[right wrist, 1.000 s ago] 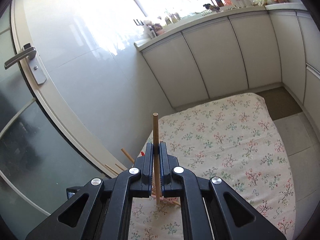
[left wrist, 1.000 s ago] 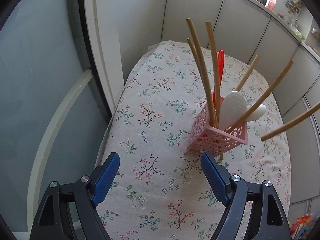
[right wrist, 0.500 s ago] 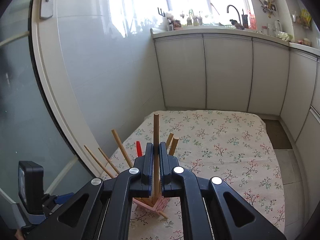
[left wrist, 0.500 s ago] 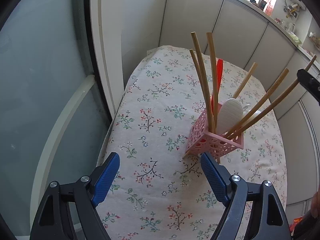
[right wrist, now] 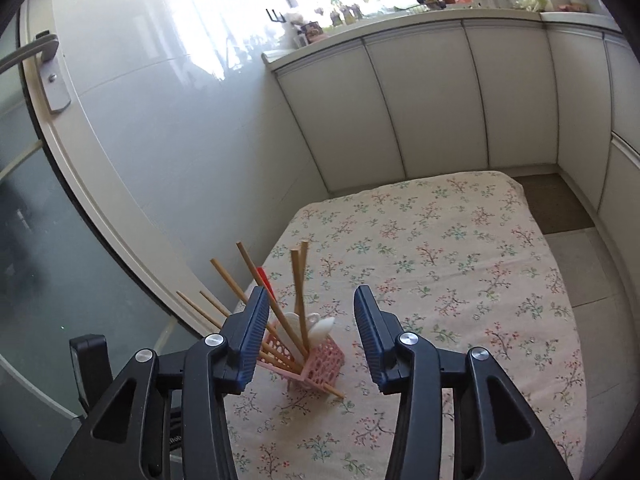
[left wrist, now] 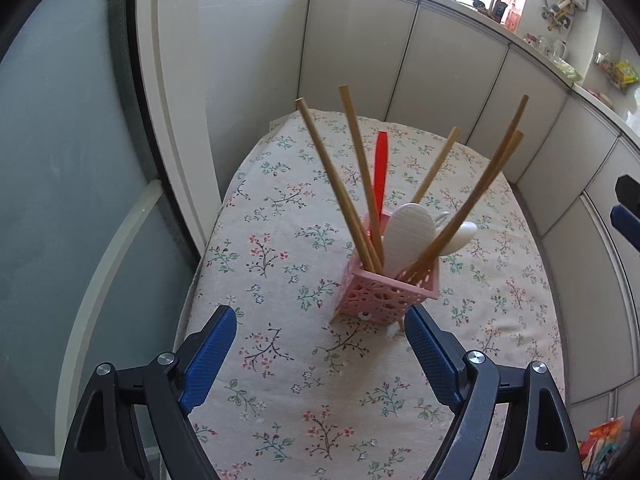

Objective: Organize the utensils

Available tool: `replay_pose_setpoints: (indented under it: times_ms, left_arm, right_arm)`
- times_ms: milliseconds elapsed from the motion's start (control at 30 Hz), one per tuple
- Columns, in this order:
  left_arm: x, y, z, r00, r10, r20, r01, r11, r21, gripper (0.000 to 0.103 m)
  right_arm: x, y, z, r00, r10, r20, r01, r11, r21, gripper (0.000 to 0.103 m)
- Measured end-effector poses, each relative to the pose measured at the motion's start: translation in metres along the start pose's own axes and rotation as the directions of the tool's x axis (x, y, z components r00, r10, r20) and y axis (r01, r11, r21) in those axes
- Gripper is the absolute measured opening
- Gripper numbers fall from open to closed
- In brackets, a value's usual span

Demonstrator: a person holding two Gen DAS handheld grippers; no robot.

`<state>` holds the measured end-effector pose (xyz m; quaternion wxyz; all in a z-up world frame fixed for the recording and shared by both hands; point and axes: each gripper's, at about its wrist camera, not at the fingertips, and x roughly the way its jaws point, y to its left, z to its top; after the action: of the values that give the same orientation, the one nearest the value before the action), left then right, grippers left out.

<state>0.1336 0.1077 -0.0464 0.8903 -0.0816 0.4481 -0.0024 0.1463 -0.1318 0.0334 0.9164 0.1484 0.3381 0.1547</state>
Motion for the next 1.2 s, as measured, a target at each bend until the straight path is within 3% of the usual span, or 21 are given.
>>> replay_pose_setpoints:
  times_ms: [167,267,367,467,667,867,1200]
  left_arm:
    - [-0.024,-0.03,-0.011,0.999,0.005,0.035,-0.008,0.998,0.064,0.099]
    - [-0.039,-0.049,-0.022,0.998,0.013,0.063,-0.021,0.993,0.12,0.102]
    - [-0.051,-0.063,-0.035,0.996,0.032,0.082,-0.045,0.987,0.155,0.103]
    - [-0.061,-0.073,-0.046,0.996,0.046,0.075,-0.058,0.983,0.177,0.103]
    - [-0.084,-0.085,-0.058,0.99,0.072,0.122,-0.093,0.98,0.174,0.103]
    - [-0.1,-0.093,-0.061,0.982,0.074,0.172,-0.101,0.983,0.154,0.103]
    - [-0.105,-0.098,-0.062,0.975,0.084,0.206,-0.115,0.982,0.147,0.103]
  right_arm:
    - [-0.033,-0.029,-0.021,0.992,-0.109,-0.065,0.112,0.993,0.041,0.067]
    - [-0.055,-0.038,-0.041,0.975,-0.199,-0.103,0.203,0.979,0.032,0.07]
    - [-0.077,-0.048,-0.061,0.966,-0.233,-0.115,0.238,0.971,0.03,0.077]
    - [-0.097,-0.056,-0.073,0.957,-0.268,-0.107,0.273,0.961,0.036,0.089]
    - [-0.133,-0.054,-0.081,0.94,-0.339,-0.04,0.339,0.941,-0.015,0.098]
    - [-0.141,-0.051,-0.087,0.934,-0.357,-0.021,0.356,0.934,-0.042,0.099]
    - [-0.121,-0.052,-0.091,0.926,-0.369,-0.075,0.365,0.929,-0.063,0.099]
